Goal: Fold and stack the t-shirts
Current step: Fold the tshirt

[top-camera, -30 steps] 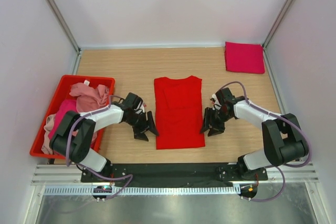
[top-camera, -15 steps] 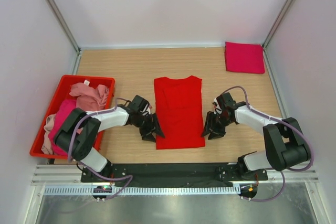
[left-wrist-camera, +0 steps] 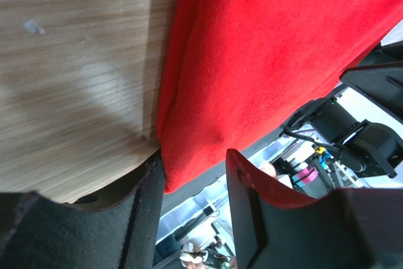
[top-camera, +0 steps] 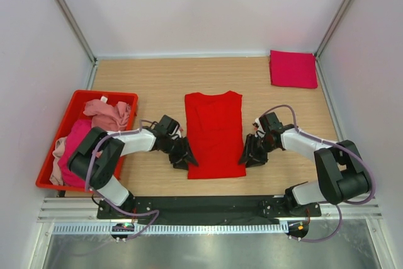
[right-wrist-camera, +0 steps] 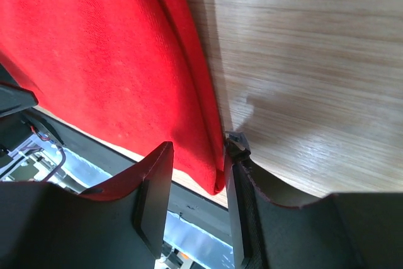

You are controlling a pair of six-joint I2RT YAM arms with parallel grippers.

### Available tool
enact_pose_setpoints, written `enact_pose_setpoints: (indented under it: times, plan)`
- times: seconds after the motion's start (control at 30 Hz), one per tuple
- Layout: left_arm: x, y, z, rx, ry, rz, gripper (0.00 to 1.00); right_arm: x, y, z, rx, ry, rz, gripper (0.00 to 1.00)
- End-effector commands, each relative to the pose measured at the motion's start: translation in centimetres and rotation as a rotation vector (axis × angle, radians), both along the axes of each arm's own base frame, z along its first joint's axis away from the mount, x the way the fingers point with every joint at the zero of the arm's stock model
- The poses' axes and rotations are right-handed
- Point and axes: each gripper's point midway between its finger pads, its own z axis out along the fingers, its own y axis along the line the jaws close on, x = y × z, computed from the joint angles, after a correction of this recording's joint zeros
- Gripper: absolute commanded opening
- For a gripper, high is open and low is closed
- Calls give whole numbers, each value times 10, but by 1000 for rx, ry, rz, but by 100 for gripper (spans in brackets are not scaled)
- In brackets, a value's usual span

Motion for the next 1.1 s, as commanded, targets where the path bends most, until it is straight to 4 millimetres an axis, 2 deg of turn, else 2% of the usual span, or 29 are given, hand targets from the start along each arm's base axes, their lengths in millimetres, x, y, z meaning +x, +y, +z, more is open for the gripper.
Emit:
enact_pose_setpoints:
  times: [0.0,0.23,0.43,0.63,0.77,0.9,1.07]
  plan:
    - [-1,22,-40,152,-17,21,44,1,-6,-15,-50,-10,0,45]
    - [-1,22,-43,155,-16,23,38,-2,-4,-18,-51,2,9,43]
    - [-4,24,-44,157,-5,26,35,-5,-2,-22,-42,19,6,38]
    - [-5,37,-33,228,-34,21,39,-6,-10,-19,-85,14,-3,38]
    - [7,38,-25,240,-94,27,41,-6,-10,-19,-86,9,-8,38]
    - [15,34,-28,245,-107,16,42,-6,-10,-21,-91,14,-3,38]
    - [13,32,-36,234,-85,10,41,-7,-9,-23,-82,27,2,41]
